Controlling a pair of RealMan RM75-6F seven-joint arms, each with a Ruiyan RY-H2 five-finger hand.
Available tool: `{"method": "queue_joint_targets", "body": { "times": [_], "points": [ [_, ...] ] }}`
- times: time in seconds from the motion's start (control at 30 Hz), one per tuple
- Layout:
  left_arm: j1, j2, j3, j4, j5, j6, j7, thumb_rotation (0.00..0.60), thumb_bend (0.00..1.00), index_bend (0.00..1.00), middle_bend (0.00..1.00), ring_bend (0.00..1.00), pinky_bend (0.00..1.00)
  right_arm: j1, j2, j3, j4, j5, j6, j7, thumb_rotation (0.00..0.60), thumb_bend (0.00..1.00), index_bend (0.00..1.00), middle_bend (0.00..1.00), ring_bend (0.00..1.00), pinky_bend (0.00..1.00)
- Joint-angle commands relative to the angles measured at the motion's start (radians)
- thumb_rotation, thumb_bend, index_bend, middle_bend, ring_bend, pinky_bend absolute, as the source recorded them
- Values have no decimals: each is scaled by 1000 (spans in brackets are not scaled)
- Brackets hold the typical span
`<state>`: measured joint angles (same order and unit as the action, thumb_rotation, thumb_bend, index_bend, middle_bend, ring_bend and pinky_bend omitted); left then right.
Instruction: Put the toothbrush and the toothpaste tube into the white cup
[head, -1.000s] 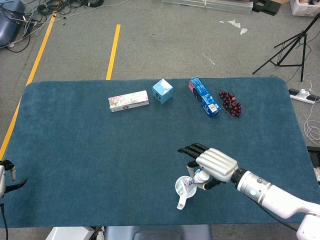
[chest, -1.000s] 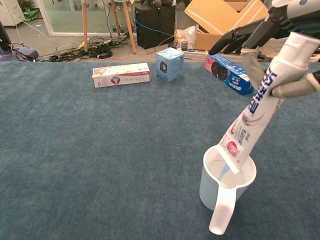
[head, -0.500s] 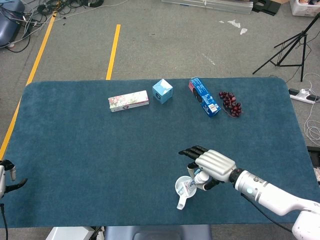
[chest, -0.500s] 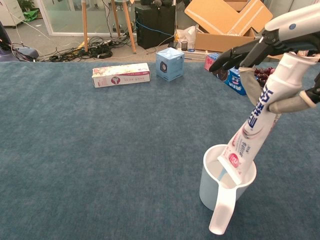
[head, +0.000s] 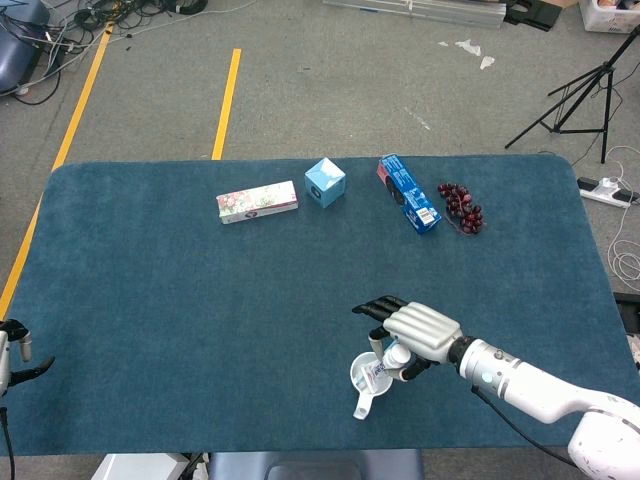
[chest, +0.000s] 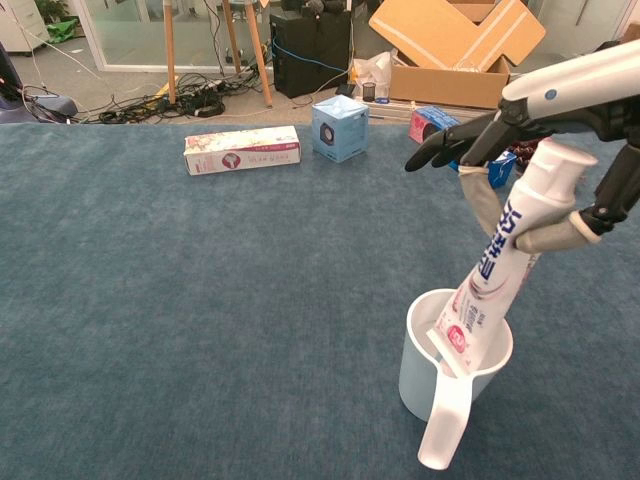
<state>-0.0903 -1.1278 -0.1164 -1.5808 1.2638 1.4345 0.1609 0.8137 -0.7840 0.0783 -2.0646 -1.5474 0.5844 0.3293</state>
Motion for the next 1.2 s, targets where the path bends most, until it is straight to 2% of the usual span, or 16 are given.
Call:
{"method": "queue_joint_targets", "body": {
  "times": [0.03, 0.5, 1.2],
  "points": [
    [0, 0, 0, 0, 1, 1, 0, 600, 0, 787, 507, 378, 373, 3, -14, -4, 12, 7, -8, 2, 600, 272, 642, 81, 0, 55],
    [0, 1, 0, 0, -1, -2, -3, 600, 0, 787, 508, 378, 373, 24, -95, -24, 95, 22, -50, 34, 600, 272, 642, 81, 0, 55],
    [2, 7, -1, -6, 4, 2, -13, 600, 0, 787, 508, 378, 373, 63, -160, -45, 132, 20, -90, 51, 600, 272, 642, 81, 0, 55]
  ]
}}
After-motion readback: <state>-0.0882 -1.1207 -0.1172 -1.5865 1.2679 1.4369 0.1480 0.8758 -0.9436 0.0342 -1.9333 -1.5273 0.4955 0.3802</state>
